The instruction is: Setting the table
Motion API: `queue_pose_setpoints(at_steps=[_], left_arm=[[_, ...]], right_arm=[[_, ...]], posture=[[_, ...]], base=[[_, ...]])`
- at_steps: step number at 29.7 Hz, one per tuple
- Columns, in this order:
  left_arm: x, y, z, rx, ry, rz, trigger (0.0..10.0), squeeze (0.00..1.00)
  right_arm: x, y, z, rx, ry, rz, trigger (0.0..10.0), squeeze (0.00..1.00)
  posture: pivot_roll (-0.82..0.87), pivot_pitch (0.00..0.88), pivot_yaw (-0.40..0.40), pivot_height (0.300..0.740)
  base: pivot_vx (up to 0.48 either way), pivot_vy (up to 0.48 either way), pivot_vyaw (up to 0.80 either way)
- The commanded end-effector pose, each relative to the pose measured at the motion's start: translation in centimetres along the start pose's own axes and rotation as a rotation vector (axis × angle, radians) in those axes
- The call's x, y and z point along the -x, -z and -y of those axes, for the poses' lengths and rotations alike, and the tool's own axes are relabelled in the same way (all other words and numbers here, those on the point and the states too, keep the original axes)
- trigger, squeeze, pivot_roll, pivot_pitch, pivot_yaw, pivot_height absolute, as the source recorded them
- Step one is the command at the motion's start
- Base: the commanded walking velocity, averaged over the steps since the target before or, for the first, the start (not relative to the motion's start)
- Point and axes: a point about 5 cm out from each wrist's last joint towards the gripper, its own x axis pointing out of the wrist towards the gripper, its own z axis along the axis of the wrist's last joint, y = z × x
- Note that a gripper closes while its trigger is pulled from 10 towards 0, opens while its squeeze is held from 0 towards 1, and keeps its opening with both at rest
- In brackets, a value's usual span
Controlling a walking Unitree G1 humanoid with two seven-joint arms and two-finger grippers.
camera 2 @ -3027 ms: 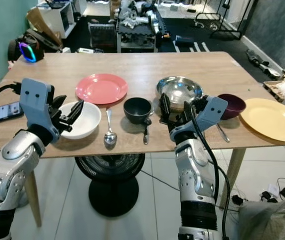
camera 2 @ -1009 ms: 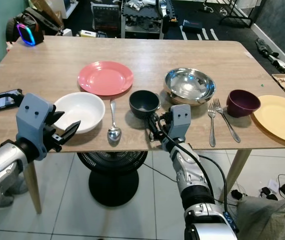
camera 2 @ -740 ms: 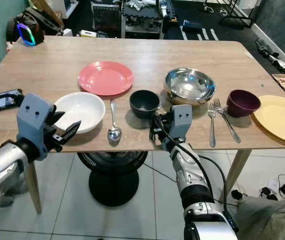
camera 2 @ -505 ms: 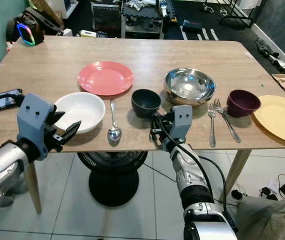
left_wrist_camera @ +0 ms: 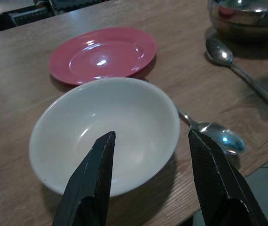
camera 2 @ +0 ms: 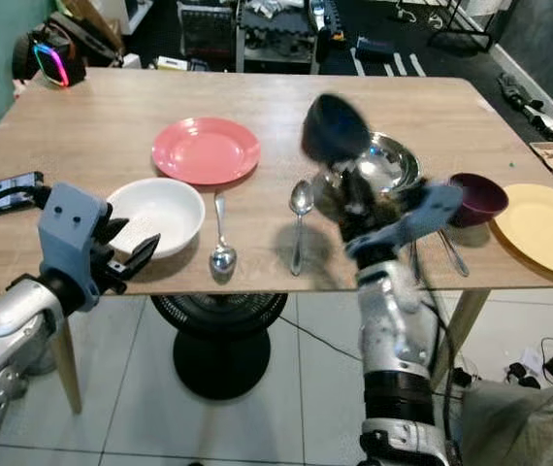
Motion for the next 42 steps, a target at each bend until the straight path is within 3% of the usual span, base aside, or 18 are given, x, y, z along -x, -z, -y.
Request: queue_pose_setpoints(at_steps=[1, 5, 8, 11, 14, 19, 24, 31, 42], left_arm=[[-0.3, 0.5, 0.3, 0.003, 0.013, -0.010, 10.0, 0.00], [-0.6, 0.6, 0.5, 0.020, -0.007, -0.003, 10.0, 0.00], [-0.5, 0.9, 0.5, 0.042, -0.023, -0.006, 10.0, 0.00], [-0.3, 1.0, 0.5, 0.060, -0.030, -0.011, 10.0, 0.00], [0.8, 1.4, -0.1, 0.094, -0.047, -0.030, 10.0, 0.00], [1.2, 1.7, -0.7, 0.094, -0.066, -0.039, 10.0, 0.00], [1.0, 1.8, -0.8, 0.097, -0.078, -0.042, 10.0, 0.00], [0.6, 1.5, -0.7, 0.098, -0.088, -0.025, 10.0, 0.00], [-0.3, 2.2, 0.5, 0.112, -0.048, -0.053, 10.0, 0.00]], right_arm=[[0.7, -0.5, 1.0, 0.087, 0.069, -0.005, 10.0, 0.00], [2.4, -0.8, 3.1, 0.429, 0.241, -0.058, 10.0, 0.00], [3.8, -1.1, 3.6, 0.518, 0.293, -0.072, 10.0, 0.00], [4.6, -1.2, 3.6, 0.540, 0.301, -0.070, 10.0, 0.00], [6.3, -1.3, 4.1, 0.493, 0.352, -0.102, 10.0, 0.00], [6.6, -0.8, 4.5, 0.487, 0.402, -0.113, 10.0, 0.00], [6.6, 0.2, 4.4, 0.497, 0.379, -0.151, 10.0, 0.00], [7.0, 1.9, 4.2, 0.411, 0.389, -0.211, 10.0, 0.00], [8.1, 2.5, 5.3, 0.447, 0.416, -0.262, 10.0, 0.00]], posture=[[0.10, 0.080, 0.073, 0.740], [0.08, 0.068, 0.060, 0.740], [0.07, 0.066, 0.057, 0.740], [0.07, 0.064, 0.057, 0.740], [0.06, 0.061, 0.063, 0.740], [0.07, 0.056, 0.067, 0.740], [0.07, 0.054, 0.066, 0.740], [0.07, 0.054, 0.058, 0.740], [0.06, 0.059, 0.059, 0.740]], base=[[0.000, 0.000, 0.00], [0.000, 0.000, 0.00], [0.000, 0.000, 0.00], [0.000, 0.000, 0.00], [0.000, 0.000, 0.00], [0.000, 0.000, 0.00], [0.000, 0.000, -0.40], [0.000, 0.000, -0.78], [0.000, 0.000, -0.79]])
